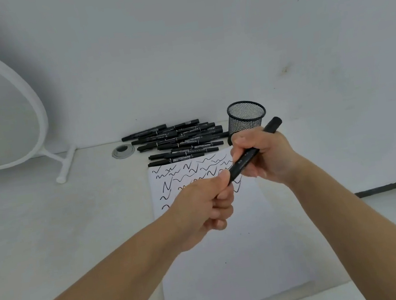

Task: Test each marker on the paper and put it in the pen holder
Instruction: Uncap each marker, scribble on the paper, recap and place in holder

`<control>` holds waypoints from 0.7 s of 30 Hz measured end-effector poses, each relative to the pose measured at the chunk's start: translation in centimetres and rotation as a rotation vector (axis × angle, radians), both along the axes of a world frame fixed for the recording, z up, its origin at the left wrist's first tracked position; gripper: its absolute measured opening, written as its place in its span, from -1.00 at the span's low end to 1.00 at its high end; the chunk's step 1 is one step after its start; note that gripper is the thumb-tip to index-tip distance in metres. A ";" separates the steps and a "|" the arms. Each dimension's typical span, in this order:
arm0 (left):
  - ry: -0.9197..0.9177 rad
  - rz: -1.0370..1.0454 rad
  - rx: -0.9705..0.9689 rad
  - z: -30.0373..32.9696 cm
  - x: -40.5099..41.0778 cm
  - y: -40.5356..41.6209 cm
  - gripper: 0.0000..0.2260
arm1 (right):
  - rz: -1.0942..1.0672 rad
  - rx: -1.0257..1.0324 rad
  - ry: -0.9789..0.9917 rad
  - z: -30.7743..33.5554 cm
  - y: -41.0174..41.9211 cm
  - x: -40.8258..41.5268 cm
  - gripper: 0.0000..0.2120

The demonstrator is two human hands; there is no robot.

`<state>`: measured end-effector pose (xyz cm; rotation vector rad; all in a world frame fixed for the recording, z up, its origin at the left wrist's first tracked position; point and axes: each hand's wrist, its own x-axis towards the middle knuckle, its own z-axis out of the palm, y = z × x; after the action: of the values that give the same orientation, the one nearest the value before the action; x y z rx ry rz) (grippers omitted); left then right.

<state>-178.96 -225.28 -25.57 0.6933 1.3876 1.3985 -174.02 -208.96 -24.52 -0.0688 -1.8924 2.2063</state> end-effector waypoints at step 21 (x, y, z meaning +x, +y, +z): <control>0.949 0.350 -0.178 -4.8 -6.8 -1.5 -0.71 | -0.563 0.223 -0.309 -5.3 1.3 0.8 -0.94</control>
<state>-185.72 -226.82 -30.32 1.1018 2.4344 1.2072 -173.26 -207.66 -29.82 -0.8341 -1.9413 1.6677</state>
